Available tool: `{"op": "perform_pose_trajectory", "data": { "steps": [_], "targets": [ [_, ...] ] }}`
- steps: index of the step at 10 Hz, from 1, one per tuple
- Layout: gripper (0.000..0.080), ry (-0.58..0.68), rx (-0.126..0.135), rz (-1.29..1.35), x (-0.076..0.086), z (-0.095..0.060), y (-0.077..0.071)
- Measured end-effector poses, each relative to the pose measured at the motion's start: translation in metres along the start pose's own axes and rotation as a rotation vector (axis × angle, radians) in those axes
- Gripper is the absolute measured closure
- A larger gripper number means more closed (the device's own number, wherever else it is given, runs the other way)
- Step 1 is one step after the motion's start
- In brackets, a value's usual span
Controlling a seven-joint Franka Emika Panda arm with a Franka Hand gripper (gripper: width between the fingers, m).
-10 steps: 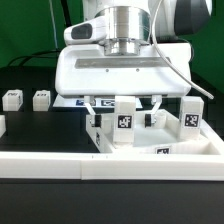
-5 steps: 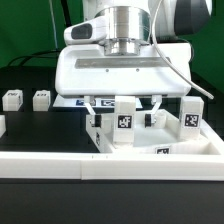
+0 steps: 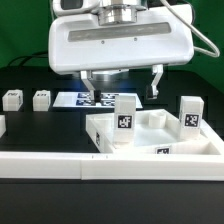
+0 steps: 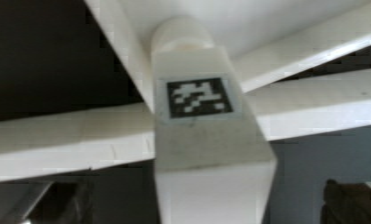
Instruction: Assemble square table
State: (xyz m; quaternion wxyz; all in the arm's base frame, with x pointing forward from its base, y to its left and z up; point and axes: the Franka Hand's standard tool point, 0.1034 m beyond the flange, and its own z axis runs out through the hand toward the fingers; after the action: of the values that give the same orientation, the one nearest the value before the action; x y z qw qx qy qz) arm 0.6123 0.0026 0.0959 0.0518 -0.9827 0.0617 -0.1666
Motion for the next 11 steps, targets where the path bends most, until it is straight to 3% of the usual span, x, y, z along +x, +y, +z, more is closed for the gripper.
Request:
{"op": "perform_pose_trajectory", "data": {
  "steps": [3, 6, 7, 8, 11],
  "targets": [
    [0.0150, -0.221, 0.062, 0.038, -0.011, 0.007, -0.017],
    [0.0150, -0.207, 0.058, 0.041, -0.008, 0.007, -0.015],
    [0.0150, -0.266, 0.024, 0.031, -0.007, 0.005, -0.008],
    [0.0150, -0.271, -0.034, 0.056, -0.002, 0.007, -0.005],
    [0.0150, -0.272, -0.045, 0.061, -0.010, 0.019, -0.003]
  ]
}}
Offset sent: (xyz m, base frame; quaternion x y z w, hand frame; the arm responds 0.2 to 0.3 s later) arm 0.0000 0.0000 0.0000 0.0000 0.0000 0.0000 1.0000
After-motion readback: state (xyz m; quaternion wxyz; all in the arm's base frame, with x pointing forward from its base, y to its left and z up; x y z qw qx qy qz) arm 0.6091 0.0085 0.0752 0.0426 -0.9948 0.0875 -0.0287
